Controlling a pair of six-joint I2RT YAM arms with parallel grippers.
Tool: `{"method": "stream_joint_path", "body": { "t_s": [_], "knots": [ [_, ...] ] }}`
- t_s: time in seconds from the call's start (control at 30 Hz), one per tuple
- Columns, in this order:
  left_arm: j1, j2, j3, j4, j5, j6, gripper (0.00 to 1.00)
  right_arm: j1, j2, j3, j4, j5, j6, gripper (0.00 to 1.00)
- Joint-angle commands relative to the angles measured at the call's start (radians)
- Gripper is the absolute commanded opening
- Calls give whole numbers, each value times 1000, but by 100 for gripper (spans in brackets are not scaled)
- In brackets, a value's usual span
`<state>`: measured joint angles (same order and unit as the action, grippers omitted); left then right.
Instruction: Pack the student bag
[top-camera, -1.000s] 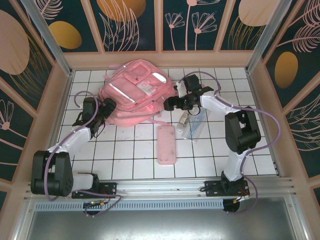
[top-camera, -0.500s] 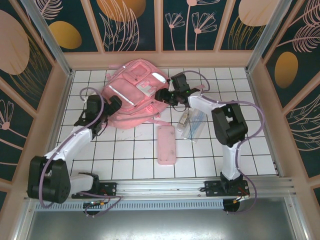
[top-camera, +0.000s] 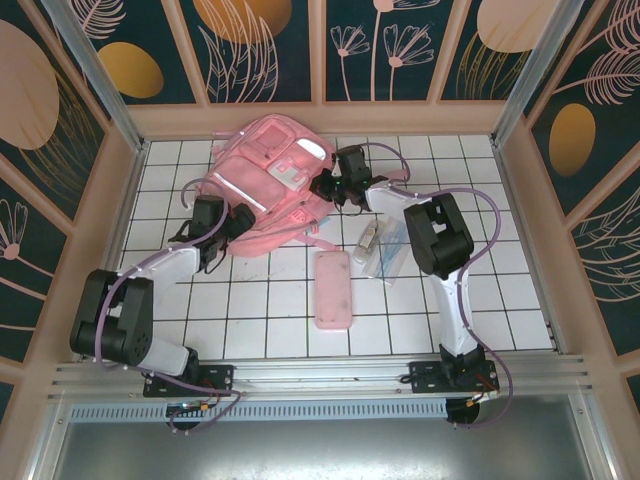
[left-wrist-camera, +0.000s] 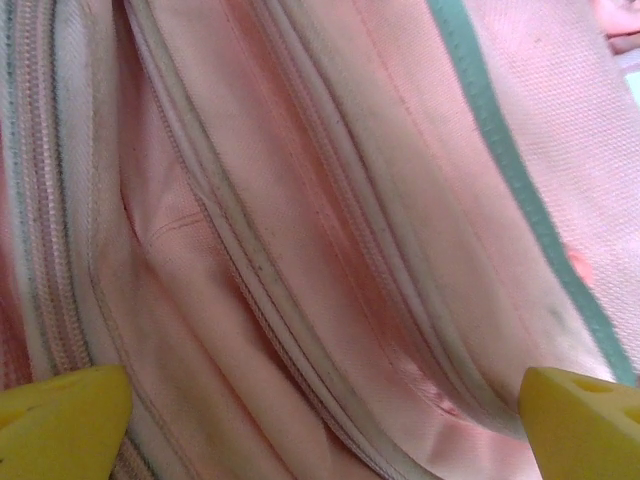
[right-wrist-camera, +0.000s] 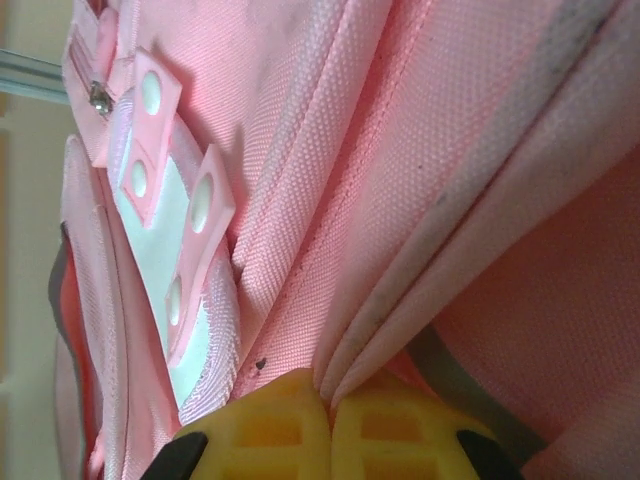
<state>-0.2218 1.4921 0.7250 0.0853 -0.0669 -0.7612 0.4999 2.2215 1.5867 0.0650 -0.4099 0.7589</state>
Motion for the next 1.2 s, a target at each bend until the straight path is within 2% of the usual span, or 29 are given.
{"method": "stream_joint_path", "body": {
  "t_s": [0.0, 0.17, 0.33, 0.43, 0.57, 0.7, 0.83, 1.03, 1.17],
  "knots": [
    [18, 91, 68, 38, -66, 67, 99, -2, -92, -58, 88, -51, 12, 0],
    [41, 230, 212, 55, -62, 87, 99, 19, -222, -179, 145, -75, 46, 0],
    [50, 328, 388, 5, -74, 154, 99, 42, -278, -290, 280, -114, 171, 0],
    [51, 320, 466, -89, -43, 203, 99, 67, -271, -337, 388, -110, 266, 0],
    [42, 204, 477, -224, 71, 222, 98, 97, -253, -357, 494, -52, 355, 0],
    [-38, 69, 442, -320, 145, 203, 88, 111, -222, -349, 557, -26, 434, 0],
    [-127, 25, 407, -344, 173, 150, 78, 113, -197, -323, 564, -30, 477, 0],
    [-244, 100, 416, -336, 187, 93, 67, 119, -198, -315, 566, -20, 527, 0],
    [-283, 152, 406, -313, 173, 46, 65, 112, -202, -332, 609, -16, 576, 0]
  ]
}}
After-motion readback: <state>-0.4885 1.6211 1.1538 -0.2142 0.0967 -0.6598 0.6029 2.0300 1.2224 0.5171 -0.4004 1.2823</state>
